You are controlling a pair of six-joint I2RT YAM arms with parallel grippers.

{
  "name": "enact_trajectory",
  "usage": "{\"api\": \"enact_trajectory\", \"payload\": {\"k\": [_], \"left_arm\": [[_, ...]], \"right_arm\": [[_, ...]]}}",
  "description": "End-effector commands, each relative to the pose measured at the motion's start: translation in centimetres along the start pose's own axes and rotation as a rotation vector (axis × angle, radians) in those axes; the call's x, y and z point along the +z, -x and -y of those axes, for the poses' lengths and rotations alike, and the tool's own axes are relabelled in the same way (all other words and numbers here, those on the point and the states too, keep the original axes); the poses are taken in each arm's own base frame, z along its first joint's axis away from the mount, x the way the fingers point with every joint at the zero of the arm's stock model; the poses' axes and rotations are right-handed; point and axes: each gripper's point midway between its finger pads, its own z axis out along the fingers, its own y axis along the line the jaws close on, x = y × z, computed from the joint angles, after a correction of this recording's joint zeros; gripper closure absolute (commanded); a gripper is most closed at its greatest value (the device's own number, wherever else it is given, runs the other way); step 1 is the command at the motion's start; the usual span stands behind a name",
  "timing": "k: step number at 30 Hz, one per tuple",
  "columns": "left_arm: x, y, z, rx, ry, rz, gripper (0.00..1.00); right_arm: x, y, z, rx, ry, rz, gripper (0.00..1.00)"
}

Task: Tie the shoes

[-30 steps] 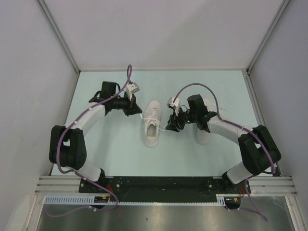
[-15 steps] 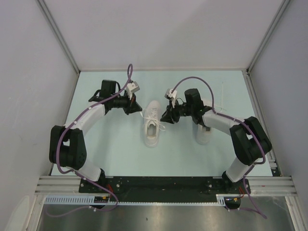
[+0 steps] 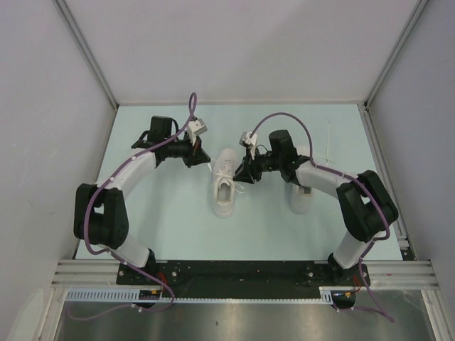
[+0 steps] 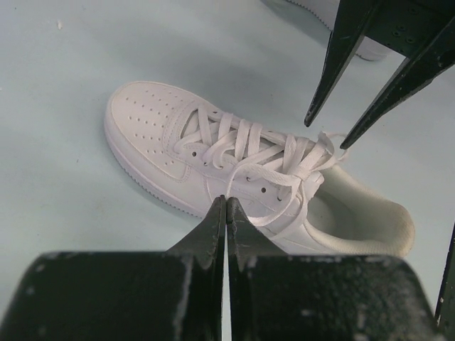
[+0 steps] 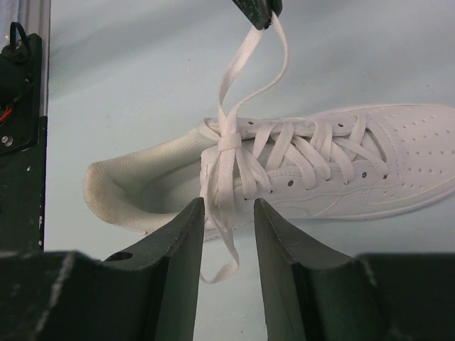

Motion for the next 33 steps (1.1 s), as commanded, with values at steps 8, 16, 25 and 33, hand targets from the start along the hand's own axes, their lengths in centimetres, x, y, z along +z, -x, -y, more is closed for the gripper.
{"api": "enact_trajectory", "payload": {"k": [8,16,25,33], "left_arm": [[0.2,2.6,0.2,0.086,-0.024,0.048,1.0],[0.4,2.8,-0.2,0.084,-0.017,0.041,1.0],[0.6,3.7,-1.4,0.142,-0.003,0.023,1.0],[0.5,3.6,-0.6,0.116,-0.017,0.035,0.98]], "right_arm": [[1.1,0.7,0.3,-0.067,0.01,0.005,0.66],[0.8,1.1,0.0,-0.078,0.006,0.003,1.0],[-0.8,1.8,-0.4,-0.062,-0.009,-0.005,1.0],[-0.7,1.8,0.2,-0.025,-0.032,0.004,1.0]]}}
